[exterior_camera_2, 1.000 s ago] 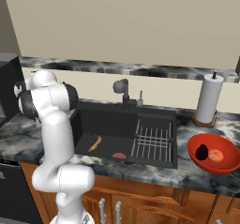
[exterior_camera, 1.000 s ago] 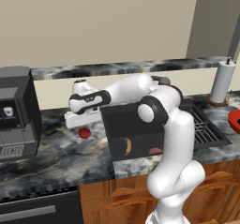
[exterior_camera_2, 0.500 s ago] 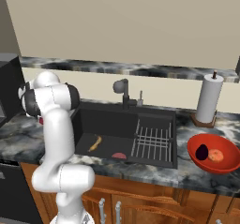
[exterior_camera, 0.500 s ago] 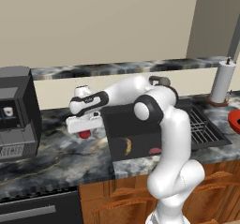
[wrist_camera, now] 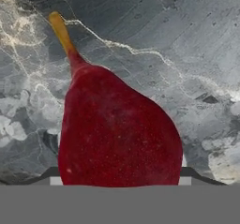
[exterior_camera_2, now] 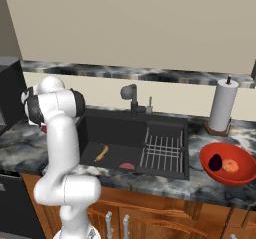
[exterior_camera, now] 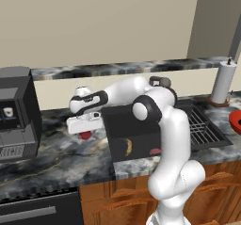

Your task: There is a mixed pile of frozen fruits and vegetables on the counter. Locate all the frozen vegetables and place the items in a bowl on the counter. Take all the frozen fruits and defrost them in a running sink.

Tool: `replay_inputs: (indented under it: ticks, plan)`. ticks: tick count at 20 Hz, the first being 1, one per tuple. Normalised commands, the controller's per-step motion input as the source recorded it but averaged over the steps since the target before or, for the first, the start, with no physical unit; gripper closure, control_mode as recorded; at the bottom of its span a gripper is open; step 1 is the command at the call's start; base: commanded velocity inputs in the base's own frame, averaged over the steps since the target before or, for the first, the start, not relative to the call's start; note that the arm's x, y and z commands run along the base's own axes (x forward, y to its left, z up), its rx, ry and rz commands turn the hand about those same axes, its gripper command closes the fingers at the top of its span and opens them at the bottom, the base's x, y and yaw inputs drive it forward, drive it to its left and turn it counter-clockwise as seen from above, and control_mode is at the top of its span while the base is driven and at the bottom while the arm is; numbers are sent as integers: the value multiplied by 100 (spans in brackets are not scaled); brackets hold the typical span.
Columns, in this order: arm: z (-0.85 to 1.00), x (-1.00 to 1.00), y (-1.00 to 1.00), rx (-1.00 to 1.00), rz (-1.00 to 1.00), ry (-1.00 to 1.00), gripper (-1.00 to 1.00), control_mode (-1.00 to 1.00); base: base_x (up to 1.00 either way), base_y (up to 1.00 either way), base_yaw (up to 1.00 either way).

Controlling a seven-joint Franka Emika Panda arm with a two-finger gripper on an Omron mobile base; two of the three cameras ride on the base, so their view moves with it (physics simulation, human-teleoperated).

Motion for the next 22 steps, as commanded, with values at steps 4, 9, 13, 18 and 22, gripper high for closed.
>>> replay_inputs:
  ticks: [4,9,13,18,22]
  plan:
    - [43,-11,-33,0,-1,5,100,-100,0,0,0]
    - [50,-35,-50,-1,-1,1,100,-100,0,0,0]
    - [51,-35,-70,0,1,0,100,-100,0,0,0]
    - [45,-32,-77,0,2,0,100,-100,0,0,0]
    - [19,-45,-84,3,1,-3,100,-100,0,0,0]
